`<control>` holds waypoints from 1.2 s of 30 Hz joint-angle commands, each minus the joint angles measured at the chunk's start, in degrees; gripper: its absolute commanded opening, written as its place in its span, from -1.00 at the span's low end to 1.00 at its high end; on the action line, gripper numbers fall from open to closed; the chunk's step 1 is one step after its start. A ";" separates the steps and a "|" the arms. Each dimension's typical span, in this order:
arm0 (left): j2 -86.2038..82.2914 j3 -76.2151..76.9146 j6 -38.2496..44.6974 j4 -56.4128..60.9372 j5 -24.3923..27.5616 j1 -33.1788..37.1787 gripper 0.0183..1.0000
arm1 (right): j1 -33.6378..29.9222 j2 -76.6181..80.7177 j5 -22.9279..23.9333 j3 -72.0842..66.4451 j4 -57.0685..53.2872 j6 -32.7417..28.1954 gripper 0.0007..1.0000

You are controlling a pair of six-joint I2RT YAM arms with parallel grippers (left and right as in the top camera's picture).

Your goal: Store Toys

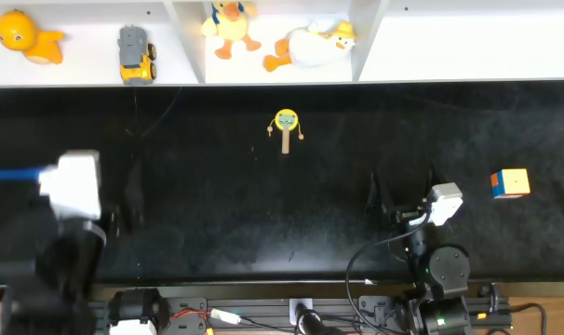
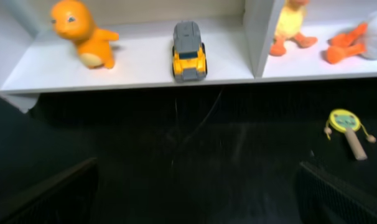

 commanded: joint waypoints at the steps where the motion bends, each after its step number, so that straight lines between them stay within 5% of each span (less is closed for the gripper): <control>1: -4.61 0.24 -1.40 -5.62 -0.79 -0.11 1.00 | 0.31 -0.52 0.44 -0.79 0.31 -0.42 0.99; 8: -4.74 0.22 -1.40 -17.11 -0.81 -0.11 1.00 | 0.31 -0.52 0.44 -0.79 0.31 -0.42 0.99; 21: -4.74 0.17 -1.40 -15.93 -0.52 -0.11 1.00 | 0.31 -0.52 0.44 -0.79 0.31 -0.42 0.99; 28: -5.09 -8.87 -1.40 1.29 -0.35 -0.33 0.99 | 0.31 -0.52 0.44 -0.79 0.31 -0.42 0.99; 36: -9.64 -36.22 -7.52 39.39 0.50 -0.33 1.00 | 0.31 -0.52 0.44 -0.79 0.31 -0.42 0.99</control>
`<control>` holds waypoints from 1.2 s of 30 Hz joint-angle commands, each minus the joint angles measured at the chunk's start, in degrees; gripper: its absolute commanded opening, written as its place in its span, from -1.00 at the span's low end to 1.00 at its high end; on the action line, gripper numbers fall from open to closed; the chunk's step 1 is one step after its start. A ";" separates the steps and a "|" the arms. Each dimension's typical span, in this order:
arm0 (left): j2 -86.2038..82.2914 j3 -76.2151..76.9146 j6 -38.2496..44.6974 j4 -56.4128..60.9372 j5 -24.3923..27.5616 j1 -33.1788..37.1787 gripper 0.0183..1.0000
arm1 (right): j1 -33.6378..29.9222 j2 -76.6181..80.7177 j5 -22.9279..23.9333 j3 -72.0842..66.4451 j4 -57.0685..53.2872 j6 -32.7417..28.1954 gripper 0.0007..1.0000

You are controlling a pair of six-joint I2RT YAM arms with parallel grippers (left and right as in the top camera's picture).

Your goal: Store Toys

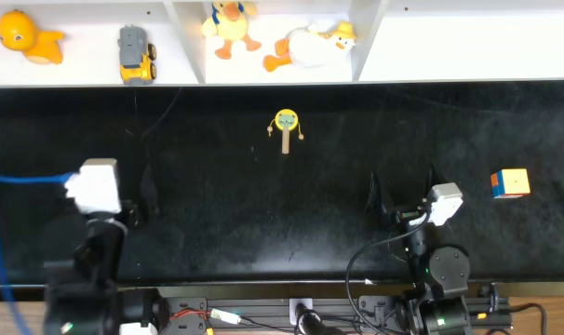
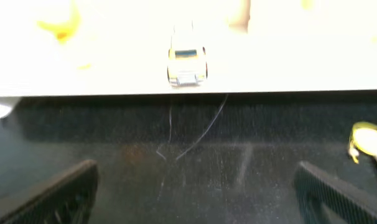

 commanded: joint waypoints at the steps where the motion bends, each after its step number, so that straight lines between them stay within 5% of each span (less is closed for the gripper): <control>1: -4.13 -12.61 -7.34 14.27 0.39 -0.31 0.99 | 0.31 -0.52 0.44 -0.79 0.33 -0.42 0.99; 7: -8.57 -22.97 -11.89 23.93 1.29 -0.37 1.00 | 0.31 -0.52 0.44 -0.79 0.31 -0.42 0.99; 18: -22.12 -26.56 -10.82 18.21 1.11 -1.01 0.99 | 0.31 -0.52 0.44 -0.79 0.33 -0.42 1.00; 36: -22.03 -26.56 -10.54 18.18 0.98 -1.01 1.00 | 0.31 -0.52 0.44 -0.79 0.33 -0.42 0.99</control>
